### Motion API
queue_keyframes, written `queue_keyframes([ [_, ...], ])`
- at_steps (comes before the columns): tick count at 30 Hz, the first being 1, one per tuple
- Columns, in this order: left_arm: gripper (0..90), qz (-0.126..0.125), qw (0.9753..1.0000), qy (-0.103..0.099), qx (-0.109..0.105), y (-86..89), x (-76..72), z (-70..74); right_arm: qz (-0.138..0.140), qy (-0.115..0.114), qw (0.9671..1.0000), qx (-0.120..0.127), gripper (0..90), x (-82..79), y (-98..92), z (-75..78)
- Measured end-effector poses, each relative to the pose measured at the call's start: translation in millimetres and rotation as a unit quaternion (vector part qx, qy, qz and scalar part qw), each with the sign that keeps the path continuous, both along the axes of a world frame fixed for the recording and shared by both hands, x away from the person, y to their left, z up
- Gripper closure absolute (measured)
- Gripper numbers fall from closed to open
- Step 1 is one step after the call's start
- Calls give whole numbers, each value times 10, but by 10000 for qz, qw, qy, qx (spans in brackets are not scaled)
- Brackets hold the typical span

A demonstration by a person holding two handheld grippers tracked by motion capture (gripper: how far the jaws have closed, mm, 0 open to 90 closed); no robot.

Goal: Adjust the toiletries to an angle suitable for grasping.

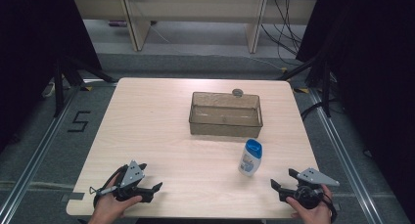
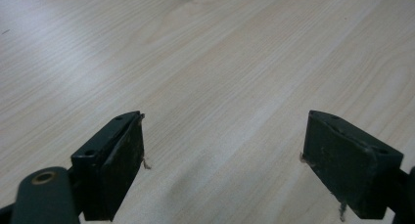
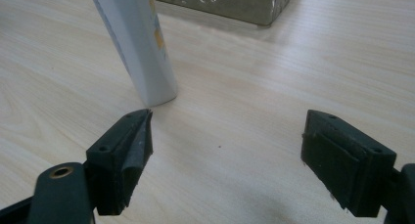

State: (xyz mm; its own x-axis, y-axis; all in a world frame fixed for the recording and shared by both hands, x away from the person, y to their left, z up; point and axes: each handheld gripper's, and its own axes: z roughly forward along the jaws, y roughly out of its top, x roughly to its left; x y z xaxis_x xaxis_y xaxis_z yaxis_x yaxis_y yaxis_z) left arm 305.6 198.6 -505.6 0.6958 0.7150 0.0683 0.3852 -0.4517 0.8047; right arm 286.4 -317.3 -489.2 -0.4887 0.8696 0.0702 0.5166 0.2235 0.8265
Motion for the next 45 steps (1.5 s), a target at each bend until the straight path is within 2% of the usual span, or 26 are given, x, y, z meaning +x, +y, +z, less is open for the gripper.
queue_keyframes([
  [1, 151, -50, 9999, 6, 108, 13, 3, 8, -21, -45, 10000, -4, 205, 1, 1, -2],
  [21, 152, -87, 9999, 35, 86, 9, 11, 2, 14, -258, 9996, 129, 228, 0, 18, 34],
  [27, 152, -77, 9999, 16, 82, 5, 9, -2, 68, -292, 9994, 154, 230, 6, 39, 37],
  [30, 151, -78, 9999, 11, 148, 12, 14, -2, 110, -347, 9991, 231, 231, 11, 54, 36],
  [33, 151, -77, 9999, 11, 140, 10, 13, -2, 109, -324, 9992, 218, 231, 6, 62, 45],
  [37, 151, -83, 9999, 16, 143, 9, 13, -4, 227, -414, 9987, 179, 235, 13, 112, 58],
  [38, 151, -74, 9999, 28, 92, 4, 8, -7, 196, -274, 9990, 294, 234, -1, 141, 58],
  [39, 151, -44, 9999, 14, 149, 6, 9, -7, 266, -430, 9985, 222, 233, 19, 139, 57],
  [40, 151, -48, 9999, 13, 164, 8, 11, -5, 230, -291, 9988, 319, 233, 4, 165, 62],
  [41, 151, -53, 9999, 11, 151, 7, 13, -7, 315, -421, 9984, 220, 232, 26, 155, 64],
  [42, 151, -16, 9999, -49, 141, 0, 17, -18, 323, -454, 9982, 198, 231, 33, 162, 63],
  [43, 151, -29, 9999, -40, 150, 2, 17, -17, 241, -242, 9987, 369, 232, 4, 194, 73],
  [44, 151, -52, 9999, -1, 156, 6, 13, -10, 396, -430, 9979, 282, 232, 38, 187, 65],
  [45, 152, -48, 9998, 23, 171, 7, 10, -4, 381, -408, 9980, 298, 232, 33, 202, 64],
])
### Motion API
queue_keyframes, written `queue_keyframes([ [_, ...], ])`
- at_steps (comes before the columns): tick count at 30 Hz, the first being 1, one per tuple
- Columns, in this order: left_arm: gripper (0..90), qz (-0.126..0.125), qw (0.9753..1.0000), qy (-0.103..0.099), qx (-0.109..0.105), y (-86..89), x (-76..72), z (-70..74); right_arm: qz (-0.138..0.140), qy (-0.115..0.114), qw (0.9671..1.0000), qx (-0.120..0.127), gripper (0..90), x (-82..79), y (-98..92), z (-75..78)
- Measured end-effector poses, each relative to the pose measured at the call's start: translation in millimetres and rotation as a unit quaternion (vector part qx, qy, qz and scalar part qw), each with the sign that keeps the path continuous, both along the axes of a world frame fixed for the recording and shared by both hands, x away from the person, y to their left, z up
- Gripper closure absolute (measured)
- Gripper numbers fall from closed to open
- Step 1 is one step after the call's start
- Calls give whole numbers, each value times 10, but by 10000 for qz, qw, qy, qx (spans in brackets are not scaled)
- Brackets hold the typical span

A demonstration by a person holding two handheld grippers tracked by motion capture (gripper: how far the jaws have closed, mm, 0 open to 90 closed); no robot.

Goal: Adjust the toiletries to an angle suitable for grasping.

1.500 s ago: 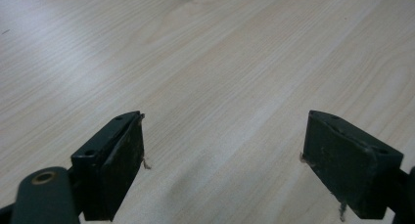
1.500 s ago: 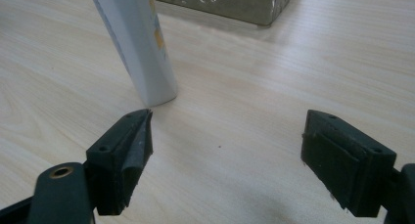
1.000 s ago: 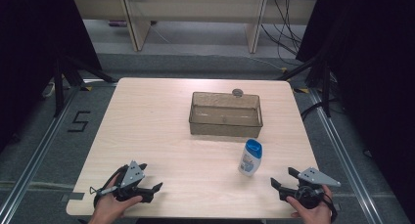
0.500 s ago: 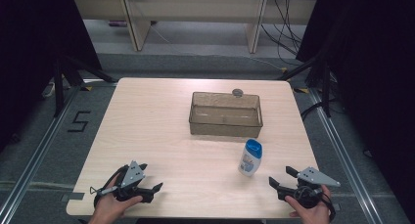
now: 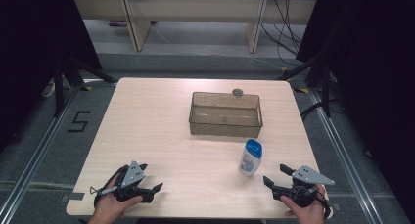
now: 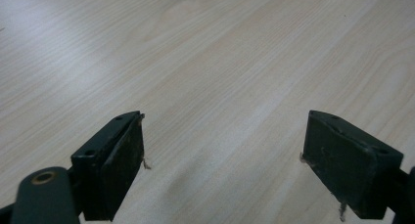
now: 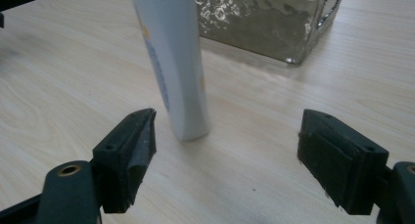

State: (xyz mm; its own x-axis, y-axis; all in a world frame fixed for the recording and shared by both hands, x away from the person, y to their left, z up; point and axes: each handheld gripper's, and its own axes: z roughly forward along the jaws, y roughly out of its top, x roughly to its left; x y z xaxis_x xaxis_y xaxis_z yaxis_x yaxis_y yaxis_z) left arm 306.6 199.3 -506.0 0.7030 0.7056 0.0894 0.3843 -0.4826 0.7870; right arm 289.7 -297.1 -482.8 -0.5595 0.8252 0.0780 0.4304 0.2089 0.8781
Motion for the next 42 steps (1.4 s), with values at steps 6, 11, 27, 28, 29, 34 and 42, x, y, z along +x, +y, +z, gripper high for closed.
queue_keyframes([
  [6, 152, 6, 10000, -11, 3, 0, 1, -1, 136, -58, 9999, 89, 232, 31, 42, 4],
  [11, 151, 5, 10000, -19, -8, -1, 2, -3, 196, -97, 9997, 80, 231, 57, 76, 13],
  [27, 151, -25, 10000, 1, -39, -7, -3, -5, 429, -185, 9988, 112, 215, 130, 191, 41],
  [28, 152, 0, 10000, -9, -8, -3, 0, -3, 423, -144, 9989, 161, 213, 128, 215, 43],
  [29, 151, 0, 10000, -9, -8, -3, 0, -3, 444, -163, 9987, 190, 213, 135, 223, 42],
  [34, 151, -38, 10000, 9, -45, -7, 5, -11, 460, -237, 9986, 127, 213, 172, 260, 63],
  [42, 151, -4, 10000, -12, 7, 3, 7, -3, 549, -253, 9981, 76, 213, 265, 360, 55],
])
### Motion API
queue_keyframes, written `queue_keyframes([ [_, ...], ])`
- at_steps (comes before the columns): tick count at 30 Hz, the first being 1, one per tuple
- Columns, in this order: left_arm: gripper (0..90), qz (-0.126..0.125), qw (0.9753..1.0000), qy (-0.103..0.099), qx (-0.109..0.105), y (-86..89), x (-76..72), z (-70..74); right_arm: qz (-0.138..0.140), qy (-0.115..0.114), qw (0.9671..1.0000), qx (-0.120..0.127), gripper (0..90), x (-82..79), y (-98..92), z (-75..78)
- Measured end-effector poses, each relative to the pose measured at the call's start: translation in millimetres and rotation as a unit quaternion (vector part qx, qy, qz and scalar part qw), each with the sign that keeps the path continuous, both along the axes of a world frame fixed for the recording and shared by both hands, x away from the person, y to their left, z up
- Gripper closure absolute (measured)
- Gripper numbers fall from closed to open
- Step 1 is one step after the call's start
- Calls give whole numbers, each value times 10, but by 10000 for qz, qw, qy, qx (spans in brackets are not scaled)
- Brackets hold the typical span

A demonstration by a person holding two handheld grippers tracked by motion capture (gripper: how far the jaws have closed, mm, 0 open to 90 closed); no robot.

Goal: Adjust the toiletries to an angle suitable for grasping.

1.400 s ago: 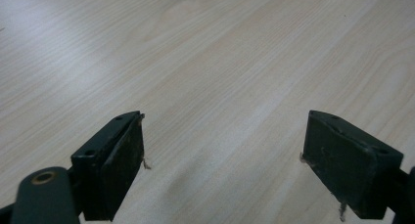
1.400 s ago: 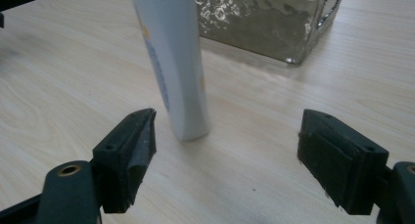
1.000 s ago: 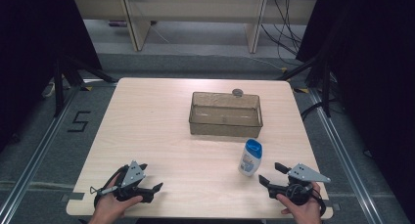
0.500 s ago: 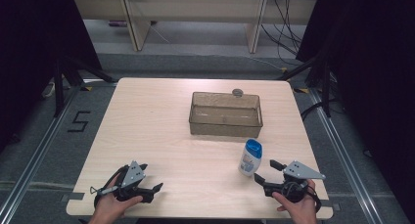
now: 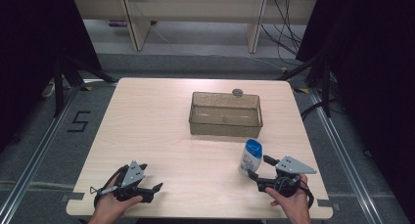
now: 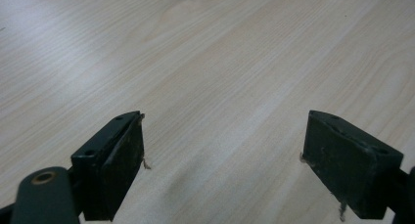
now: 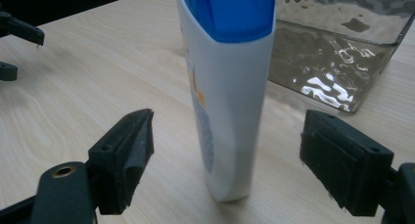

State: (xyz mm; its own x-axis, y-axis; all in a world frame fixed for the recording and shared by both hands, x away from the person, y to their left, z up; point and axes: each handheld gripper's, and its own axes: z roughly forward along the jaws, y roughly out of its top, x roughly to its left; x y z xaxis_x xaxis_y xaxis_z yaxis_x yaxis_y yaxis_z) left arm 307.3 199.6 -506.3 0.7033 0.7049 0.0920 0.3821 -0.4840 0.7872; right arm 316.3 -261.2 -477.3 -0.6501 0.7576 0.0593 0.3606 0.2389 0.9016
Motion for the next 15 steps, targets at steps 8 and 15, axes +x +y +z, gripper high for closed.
queue_keyframes([
  [8, 152, 28, 9999, 7, -128, -14, -6, -10, 43, 35, 10000, 10, 212, 68, 60, 3],
  [15, 151, -29, 10000, 10, -58, -6, -4, -4, 57, 1, 10000, 64, 217, 131, 108, -1],
])
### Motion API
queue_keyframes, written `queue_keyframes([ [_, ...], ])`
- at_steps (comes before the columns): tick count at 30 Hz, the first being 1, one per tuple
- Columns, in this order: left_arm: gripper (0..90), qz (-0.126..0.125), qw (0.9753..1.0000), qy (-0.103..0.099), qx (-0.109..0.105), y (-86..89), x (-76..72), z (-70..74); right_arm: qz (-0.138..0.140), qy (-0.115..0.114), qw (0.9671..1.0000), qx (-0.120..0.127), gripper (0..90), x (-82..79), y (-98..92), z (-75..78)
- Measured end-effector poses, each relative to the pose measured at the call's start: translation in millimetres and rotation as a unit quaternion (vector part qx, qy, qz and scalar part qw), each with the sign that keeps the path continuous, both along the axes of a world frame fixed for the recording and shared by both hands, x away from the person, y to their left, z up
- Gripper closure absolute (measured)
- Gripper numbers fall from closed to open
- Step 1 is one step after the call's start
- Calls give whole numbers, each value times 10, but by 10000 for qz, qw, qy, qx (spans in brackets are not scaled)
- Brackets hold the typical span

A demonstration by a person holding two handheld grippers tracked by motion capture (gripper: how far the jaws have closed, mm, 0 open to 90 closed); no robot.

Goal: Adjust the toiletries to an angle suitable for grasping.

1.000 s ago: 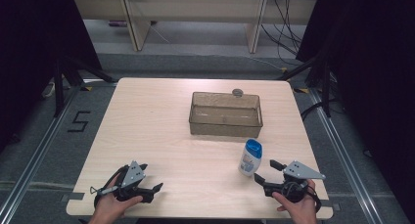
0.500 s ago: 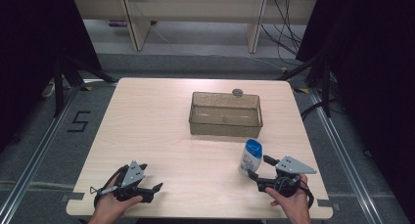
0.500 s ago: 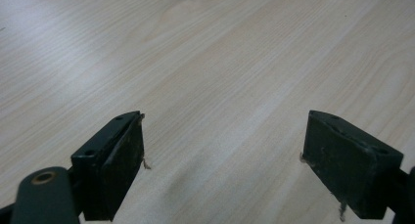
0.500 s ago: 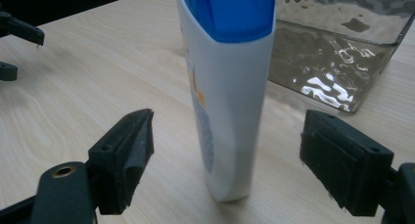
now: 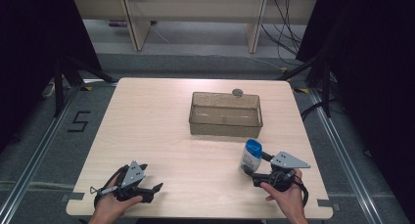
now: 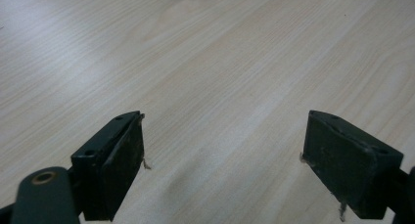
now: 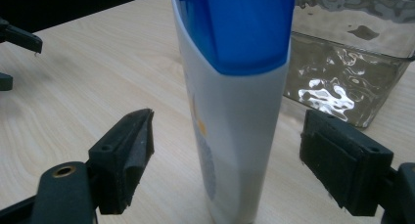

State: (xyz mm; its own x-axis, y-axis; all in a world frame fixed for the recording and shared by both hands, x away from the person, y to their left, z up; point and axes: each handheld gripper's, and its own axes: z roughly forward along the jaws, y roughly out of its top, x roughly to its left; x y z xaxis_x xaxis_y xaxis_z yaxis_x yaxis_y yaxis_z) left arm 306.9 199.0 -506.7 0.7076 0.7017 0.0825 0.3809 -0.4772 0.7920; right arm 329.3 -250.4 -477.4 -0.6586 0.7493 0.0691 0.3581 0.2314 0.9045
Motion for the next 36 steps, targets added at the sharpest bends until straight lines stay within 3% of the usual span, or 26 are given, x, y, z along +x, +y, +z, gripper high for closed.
queue_keyframes([
  [1, 152, 47, 10000, 4, -80, -8, -1, -4, -29, 72, 10000, 42, 219, -4, 11, 3],
  [4, 151, 9, 10000, -18, 65, 7, 6, 2, -36, -46, 10000, 27, 222, 36, 18, -7],
  [5, 151, 11, 10000, -17, 44, 5, 4, 3, -66, 36, 9998, 164, 227, 32, 41, -12],
  [6, 151, 25, 10000, -10, 50, 5, 3, 4, -72, 38, 9998, 165, 233, 40, 45, -15],
  [7, 151, 19, 10000, -10, 48, 6, 2, 5, -51, -107, 9999, 22, 242, 64, 30, -15],
  [10, 151, -5, 10000, -30, 79, 10, 9, 9, -42, 30, 9999, 102, 271, 59, 52, -15],
  [11, 151, -3, 10000, -23, 69, 8, 6, 9, -16, -81, 10000, 50, 278, 80, 50, -24],
  [13, 151, -7, 10000, -22, 71, 8, 6, 9, -31, -78, 10000, 2, 296, 84, 50, -21],
  [16, 151, -9, 10000, -27, 77, 10, 7, 11, -26, -47, 9998, 174, 324, 93, 77, -32],
  [20, 152, -62, 10000, 2, 29, 8, 6, 14, 61, -128, 9999, 44, 365, 119, 77, -32],
  [22, 152, -39, 10000, -15, 1, 4, 5, 11, 33, -79, 9998, 175, 375, 111, 100, -40],
  [23, 152, -12, 10000, -17, -52, 0, 4, 7, 105, -74, 9999, 74, 400, 116, 90, -29],
  [25, 151, -66, 9999, -8, 79, 16, 14, 15, 100, -108, 9998, 106, 415, 123, 95, -34],
  [29, 152, -41, 10000, -9, 5, 5, 6, 11, 83, -78, 9996, 244, 454, 126, 107, -41],
  [31, 151, -38, 10000, -12, 1, 7, 7, 12, 128, -145, 9997, 173, 468, 141, 94, -39],
  [32, 151, -58, 10000, 24, 11, 10, 9, 17, 91, -49, 9996, 281, 470, 125, 112, -42],
  [34, 152, -55, 10000, 22, 6, 9, 10, 15, 108, -157, 9997, 169, 473, 135, 96, -38],
  [36, 151, -35, 10000, -15, 65, 13, 16, 12, 82, -58, 9996, 275, 481, 123, 110, -41],
])
